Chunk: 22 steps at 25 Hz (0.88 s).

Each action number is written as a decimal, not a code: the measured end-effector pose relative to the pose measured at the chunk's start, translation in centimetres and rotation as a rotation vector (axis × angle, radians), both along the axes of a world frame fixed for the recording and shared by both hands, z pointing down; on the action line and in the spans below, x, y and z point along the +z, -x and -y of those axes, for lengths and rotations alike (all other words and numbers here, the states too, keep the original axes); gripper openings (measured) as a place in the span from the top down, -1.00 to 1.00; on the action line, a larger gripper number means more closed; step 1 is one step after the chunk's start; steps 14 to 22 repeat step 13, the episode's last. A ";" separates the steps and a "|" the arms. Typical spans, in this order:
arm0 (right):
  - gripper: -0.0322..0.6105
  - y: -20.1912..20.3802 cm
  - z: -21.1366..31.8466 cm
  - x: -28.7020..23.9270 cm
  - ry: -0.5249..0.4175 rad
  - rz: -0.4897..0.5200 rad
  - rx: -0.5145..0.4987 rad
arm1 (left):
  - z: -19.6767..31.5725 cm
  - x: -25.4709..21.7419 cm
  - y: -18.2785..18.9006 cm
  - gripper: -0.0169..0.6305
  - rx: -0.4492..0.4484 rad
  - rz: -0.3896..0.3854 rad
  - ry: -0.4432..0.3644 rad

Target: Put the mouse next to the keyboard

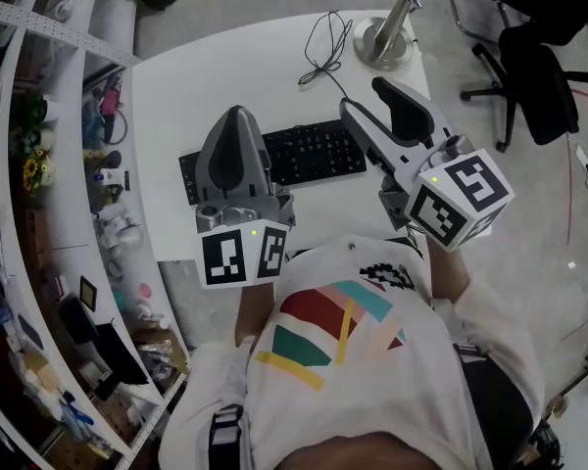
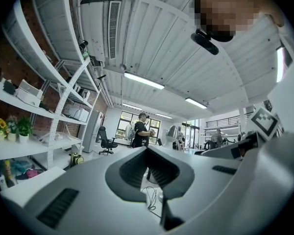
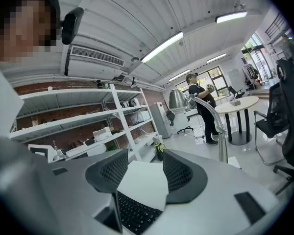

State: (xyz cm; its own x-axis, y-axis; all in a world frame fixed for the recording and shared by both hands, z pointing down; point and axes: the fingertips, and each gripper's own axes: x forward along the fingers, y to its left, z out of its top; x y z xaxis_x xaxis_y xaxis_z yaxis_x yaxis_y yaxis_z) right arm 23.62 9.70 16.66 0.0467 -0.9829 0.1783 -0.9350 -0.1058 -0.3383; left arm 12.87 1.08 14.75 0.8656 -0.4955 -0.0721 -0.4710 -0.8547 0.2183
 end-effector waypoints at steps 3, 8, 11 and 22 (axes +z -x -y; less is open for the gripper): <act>0.16 0.5 -0.1 0.4 0.002 0.008 -0.011 | -0.2 0.2 0.4 0.81 -0.006 0.002 0.002; 0.16 0.7 -0.1 1.0 0.018 0.026 -0.005 | -0.3 0.5 0.5 0.81 -0.004 0.007 0.010; 0.16 0.7 0.0 1.1 0.029 0.040 0.003 | -0.2 0.4 0.7 0.81 -0.004 0.009 0.015; 0.16 0.8 -0.1 1.2 0.036 0.048 0.008 | -0.2 0.3 1.0 0.81 -0.003 0.009 0.020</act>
